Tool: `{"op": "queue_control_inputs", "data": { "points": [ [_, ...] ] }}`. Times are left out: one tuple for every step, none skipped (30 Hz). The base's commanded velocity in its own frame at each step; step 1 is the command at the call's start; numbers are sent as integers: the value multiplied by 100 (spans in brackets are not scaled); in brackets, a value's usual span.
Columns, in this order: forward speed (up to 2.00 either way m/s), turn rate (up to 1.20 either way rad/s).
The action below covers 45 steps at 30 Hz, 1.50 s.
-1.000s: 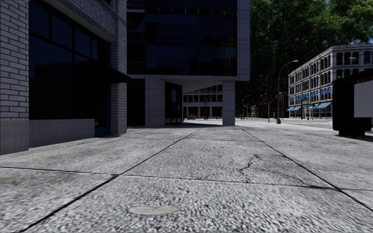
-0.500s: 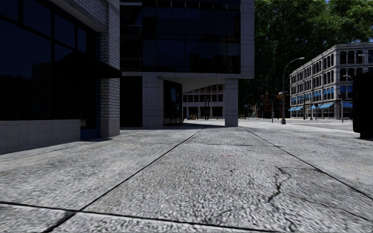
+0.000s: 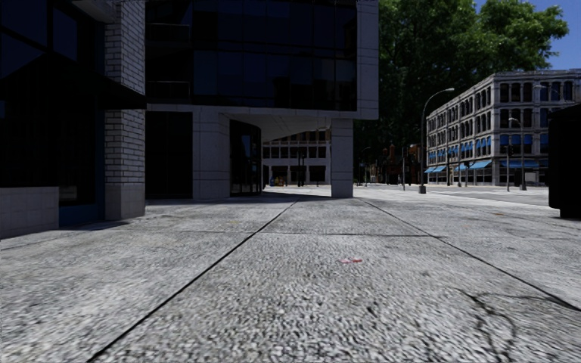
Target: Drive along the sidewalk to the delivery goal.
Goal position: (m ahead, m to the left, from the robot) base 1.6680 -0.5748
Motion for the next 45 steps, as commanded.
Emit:
{"op": "queue_control_inputs", "data": {
  "points": [
    [194,0],
    [194,0],
    [194,0],
    [194,0],
    [194,0],
    [194,0],
    [194,0],
    [194,0],
    [194,0],
    [194,0],
    [194,0],
    [194,0],
    [194,0],
    [194,0],
    [194,0],
    [194,0],
    [194,0],
    [194,0],
    [194,0],
    [194,0],
    [189,0],
    [176,0],
    [176,0],
    [155,0],
    [118,0],
    [0,0],
    [0,0],
    [0,0],
    [0,0],
    [0,0],
    [0,0],
    [0,0],
    [0,0],
    [0,0],
    [0,0],
    [0,0],
    [0,0],
    [0,0],
    [0,0],
    [0,0],
    [0,0],
    [0,0],
    [0,0],
    [0,0],
    [0,0]
  ]
}}
